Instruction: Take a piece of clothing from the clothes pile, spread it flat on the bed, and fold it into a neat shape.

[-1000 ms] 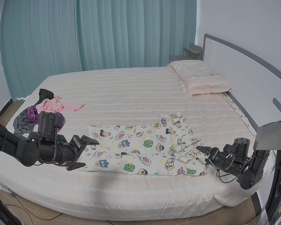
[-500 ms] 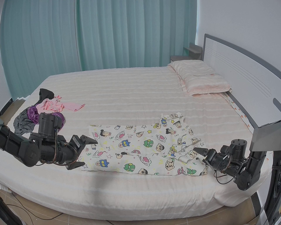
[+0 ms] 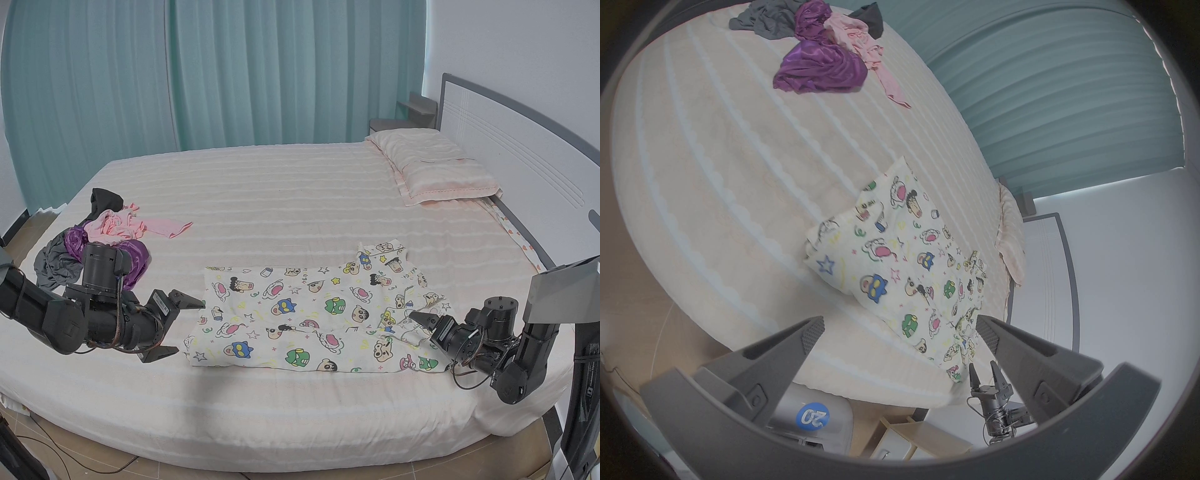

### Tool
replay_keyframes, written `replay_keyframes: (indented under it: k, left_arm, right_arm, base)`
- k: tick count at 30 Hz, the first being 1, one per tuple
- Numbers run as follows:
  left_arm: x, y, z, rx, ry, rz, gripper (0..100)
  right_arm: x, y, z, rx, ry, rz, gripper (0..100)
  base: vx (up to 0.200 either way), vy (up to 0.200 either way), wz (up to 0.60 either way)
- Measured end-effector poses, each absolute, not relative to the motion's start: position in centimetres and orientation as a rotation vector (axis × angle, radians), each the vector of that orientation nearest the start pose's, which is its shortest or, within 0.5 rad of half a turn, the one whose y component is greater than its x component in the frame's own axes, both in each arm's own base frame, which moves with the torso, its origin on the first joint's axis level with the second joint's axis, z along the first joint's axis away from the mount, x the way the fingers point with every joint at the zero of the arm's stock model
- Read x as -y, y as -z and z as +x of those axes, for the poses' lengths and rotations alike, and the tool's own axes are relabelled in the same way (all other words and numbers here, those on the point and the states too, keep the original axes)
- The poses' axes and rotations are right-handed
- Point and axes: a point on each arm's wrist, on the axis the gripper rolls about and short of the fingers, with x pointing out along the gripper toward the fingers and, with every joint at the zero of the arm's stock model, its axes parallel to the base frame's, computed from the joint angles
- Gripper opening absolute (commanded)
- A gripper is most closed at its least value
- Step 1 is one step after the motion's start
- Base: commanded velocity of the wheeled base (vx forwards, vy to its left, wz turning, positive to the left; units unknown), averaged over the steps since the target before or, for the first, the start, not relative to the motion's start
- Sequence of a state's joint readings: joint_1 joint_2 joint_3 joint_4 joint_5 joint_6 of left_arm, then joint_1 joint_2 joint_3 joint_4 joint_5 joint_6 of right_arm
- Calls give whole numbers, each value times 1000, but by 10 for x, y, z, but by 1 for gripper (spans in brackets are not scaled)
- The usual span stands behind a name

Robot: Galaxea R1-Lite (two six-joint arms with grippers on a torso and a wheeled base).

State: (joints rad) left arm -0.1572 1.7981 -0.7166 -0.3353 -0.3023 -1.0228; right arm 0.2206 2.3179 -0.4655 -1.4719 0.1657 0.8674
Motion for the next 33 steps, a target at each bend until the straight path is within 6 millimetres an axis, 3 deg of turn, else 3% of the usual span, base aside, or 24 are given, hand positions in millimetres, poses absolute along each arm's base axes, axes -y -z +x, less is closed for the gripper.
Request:
replay_keyframes:
  k: [9, 14, 24, 33]
  left_arm:
    - [54, -99, 282, -955, 76, -1030, 100]
    - [55, -96, 284, -891, 134, -1035, 100]
    - [56, -67, 286, -945, 110, -1037, 100]
    - [57, -56, 287, -977, 91, -1035, 100]
  right_arm:
    - [-68, 16, 319, -505, -53, 816, 100]
    - [-67, 20, 321, -504, -32, 815, 100]
    - [-59, 32, 323, -521, 31, 812, 100]
    - [-53, 39, 328, -530, 60, 815, 100]
  base:
    - [0, 0, 0]
    - [0, 0, 0]
    - [0, 0, 0]
    - [0, 0, 0]
